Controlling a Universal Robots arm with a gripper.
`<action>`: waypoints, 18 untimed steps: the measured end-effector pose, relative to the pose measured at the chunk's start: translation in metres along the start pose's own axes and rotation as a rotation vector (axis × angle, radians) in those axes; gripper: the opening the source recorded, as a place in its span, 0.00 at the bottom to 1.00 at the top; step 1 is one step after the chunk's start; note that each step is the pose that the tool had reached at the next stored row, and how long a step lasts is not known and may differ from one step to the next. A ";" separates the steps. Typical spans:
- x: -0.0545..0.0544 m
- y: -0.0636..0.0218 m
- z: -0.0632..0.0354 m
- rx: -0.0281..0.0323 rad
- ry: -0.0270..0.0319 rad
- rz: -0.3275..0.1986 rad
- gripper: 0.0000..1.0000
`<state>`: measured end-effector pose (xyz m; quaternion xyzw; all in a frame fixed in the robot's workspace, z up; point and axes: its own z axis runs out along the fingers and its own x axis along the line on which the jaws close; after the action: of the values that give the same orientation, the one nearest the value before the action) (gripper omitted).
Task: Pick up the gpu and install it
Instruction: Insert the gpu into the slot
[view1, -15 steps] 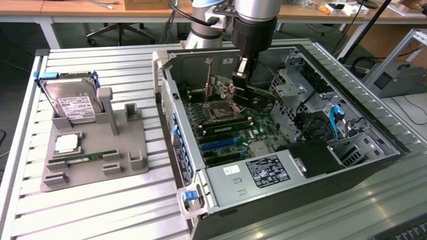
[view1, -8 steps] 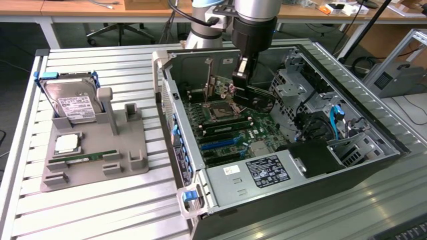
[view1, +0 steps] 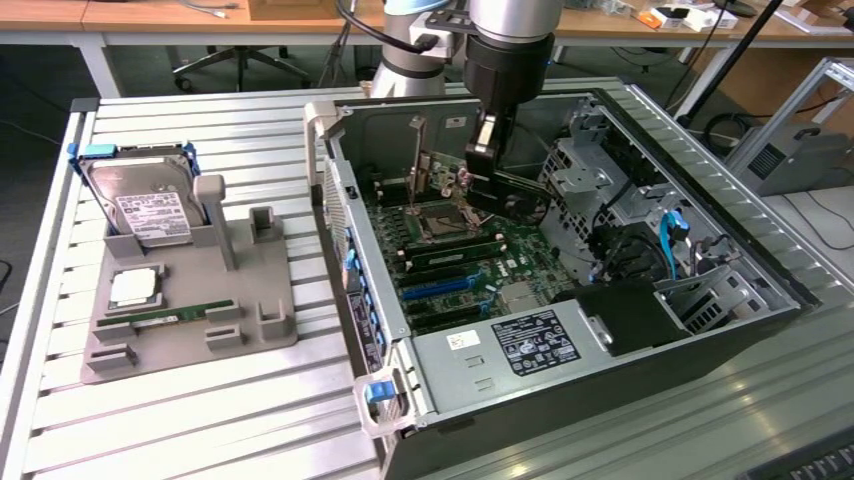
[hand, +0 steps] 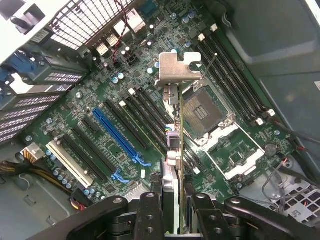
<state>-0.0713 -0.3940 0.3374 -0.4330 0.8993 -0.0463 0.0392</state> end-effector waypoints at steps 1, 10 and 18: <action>0.000 0.0000 0.0000 0.0000 -0.0002 -0.001 0.27; 0.000 0.0000 0.0000 -0.0003 -0.0015 -0.014 0.27; 0.000 -0.0002 0.0000 -0.0013 -0.0051 -0.044 0.27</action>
<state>-0.0710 -0.3940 0.3374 -0.4526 0.8896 -0.0455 0.0402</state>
